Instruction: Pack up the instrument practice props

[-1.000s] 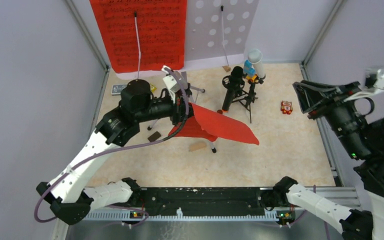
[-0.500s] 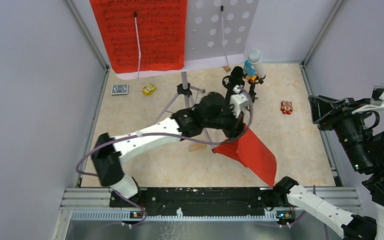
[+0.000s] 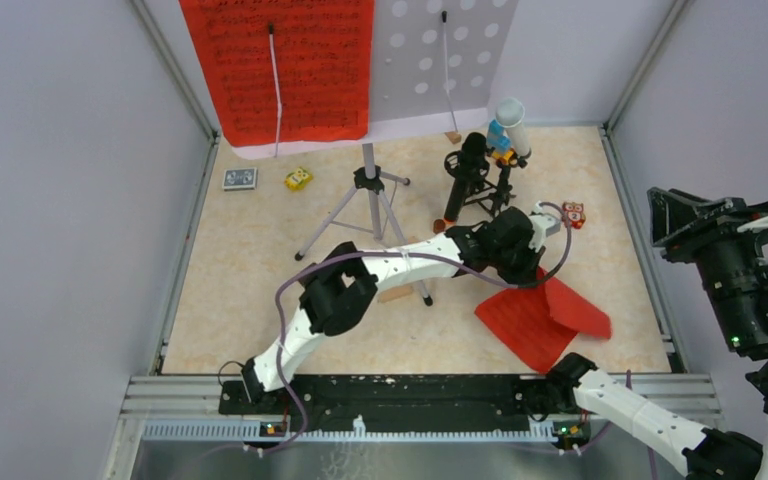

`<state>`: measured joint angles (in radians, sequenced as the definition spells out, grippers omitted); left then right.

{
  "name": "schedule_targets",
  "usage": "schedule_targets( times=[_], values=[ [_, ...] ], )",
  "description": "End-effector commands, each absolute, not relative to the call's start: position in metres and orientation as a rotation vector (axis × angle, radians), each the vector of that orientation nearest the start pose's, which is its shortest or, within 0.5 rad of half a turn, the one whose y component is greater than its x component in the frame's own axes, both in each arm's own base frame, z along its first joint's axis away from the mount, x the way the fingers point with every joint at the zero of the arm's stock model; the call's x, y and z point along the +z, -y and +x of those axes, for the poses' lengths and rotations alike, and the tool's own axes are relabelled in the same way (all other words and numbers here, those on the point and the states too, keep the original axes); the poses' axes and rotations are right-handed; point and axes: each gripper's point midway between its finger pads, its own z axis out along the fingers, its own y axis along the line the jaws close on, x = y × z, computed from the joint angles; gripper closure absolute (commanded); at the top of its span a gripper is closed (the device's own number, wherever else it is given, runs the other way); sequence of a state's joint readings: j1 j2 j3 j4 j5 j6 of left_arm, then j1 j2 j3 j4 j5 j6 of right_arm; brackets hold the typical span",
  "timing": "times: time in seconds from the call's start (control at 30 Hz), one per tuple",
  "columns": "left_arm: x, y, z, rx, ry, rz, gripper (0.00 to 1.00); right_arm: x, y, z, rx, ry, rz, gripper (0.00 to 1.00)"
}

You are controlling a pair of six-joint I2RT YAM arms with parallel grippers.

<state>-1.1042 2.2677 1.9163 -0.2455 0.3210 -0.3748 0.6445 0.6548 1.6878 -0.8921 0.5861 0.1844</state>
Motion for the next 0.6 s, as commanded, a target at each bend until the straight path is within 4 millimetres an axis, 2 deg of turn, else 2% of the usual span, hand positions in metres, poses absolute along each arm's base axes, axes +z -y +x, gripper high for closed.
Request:
schedule_targets(
  times=[0.0,0.1,0.23,0.4,0.5,0.57],
  values=[
    [0.133,0.581,0.247,-1.089,-2.141,0.937,0.97,0.499,0.002,0.153,0.21,-1.483,0.135,0.68],
    [0.121,0.581,0.255,-1.073,-2.153,0.947,0.87,0.494,-0.004,0.159,0.201,-1.502,0.112,0.68],
    [0.119,0.582,0.267,-1.073,-2.131,0.934,0.77,0.486,-0.011,0.166,0.191,-1.524,0.088,0.68],
    [0.115,0.578,0.276,-1.05,-2.116,0.954,0.45,0.477,-0.016,0.168,0.202,-1.551,0.077,0.67],
    [0.125,0.577,0.272,-1.074,-2.078,0.991,0.36,0.473,-0.017,0.169,0.201,-1.563,0.076,0.67],
    [0.139,0.572,0.27,-1.078,-2.046,0.982,0.29,0.473,-0.015,0.168,0.2,-1.567,0.088,0.67]
  ],
)
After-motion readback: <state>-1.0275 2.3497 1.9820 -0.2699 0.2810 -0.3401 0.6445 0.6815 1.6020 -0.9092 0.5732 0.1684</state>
